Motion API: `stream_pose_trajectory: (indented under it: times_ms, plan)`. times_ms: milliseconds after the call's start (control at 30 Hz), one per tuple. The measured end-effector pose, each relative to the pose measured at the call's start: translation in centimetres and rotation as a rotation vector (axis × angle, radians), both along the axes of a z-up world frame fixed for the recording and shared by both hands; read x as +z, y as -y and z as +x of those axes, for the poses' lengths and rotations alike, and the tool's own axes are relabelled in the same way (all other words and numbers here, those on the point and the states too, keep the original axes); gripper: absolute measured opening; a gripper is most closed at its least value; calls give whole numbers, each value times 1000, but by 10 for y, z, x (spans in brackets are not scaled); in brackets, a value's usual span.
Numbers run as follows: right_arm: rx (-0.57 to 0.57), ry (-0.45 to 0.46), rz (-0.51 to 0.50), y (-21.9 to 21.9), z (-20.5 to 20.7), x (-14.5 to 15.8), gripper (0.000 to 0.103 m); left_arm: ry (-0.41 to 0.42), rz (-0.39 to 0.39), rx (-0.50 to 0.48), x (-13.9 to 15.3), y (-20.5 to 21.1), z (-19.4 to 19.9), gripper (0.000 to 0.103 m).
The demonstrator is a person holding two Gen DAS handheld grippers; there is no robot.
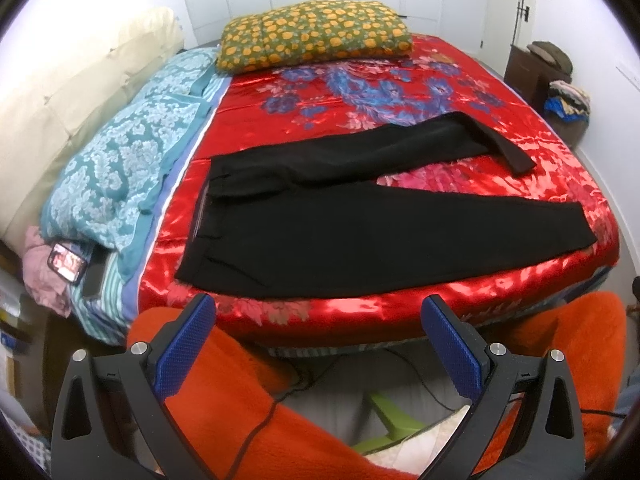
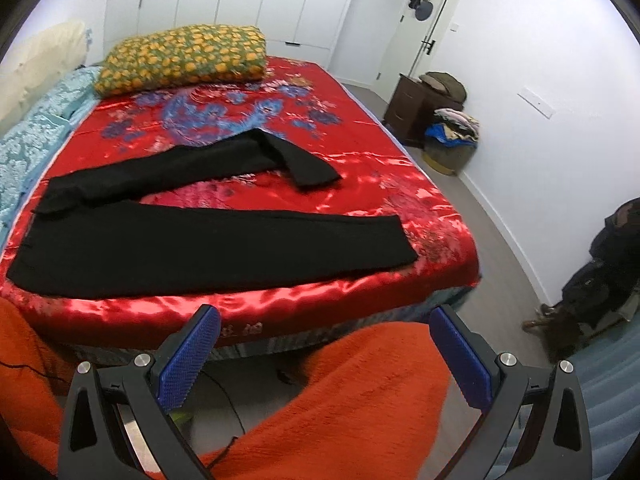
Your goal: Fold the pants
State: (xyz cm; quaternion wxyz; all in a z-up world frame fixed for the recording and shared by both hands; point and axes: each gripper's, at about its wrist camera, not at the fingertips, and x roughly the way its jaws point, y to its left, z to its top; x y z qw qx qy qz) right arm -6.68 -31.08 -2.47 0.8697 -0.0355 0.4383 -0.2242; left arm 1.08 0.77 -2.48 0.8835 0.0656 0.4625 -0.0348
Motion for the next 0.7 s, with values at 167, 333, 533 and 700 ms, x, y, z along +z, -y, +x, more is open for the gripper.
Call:
stream_pose_trajectory:
  times_ms: [167,333,533,700]
  plan:
    - [-11,-26,-25,1,1,-3,103,-7,-5,12,0,-2,2,102]
    - [-17,-26,-40,-1,1,-1,103,-11,-6,6,-1,-2,2,102]
    - [34,29,23,-4,-2,3,103,0,-11,7,1,-1,2,102]
    - [128,202,-7,-20,-14,28,103,101,-79,38,17,-13,0,102]
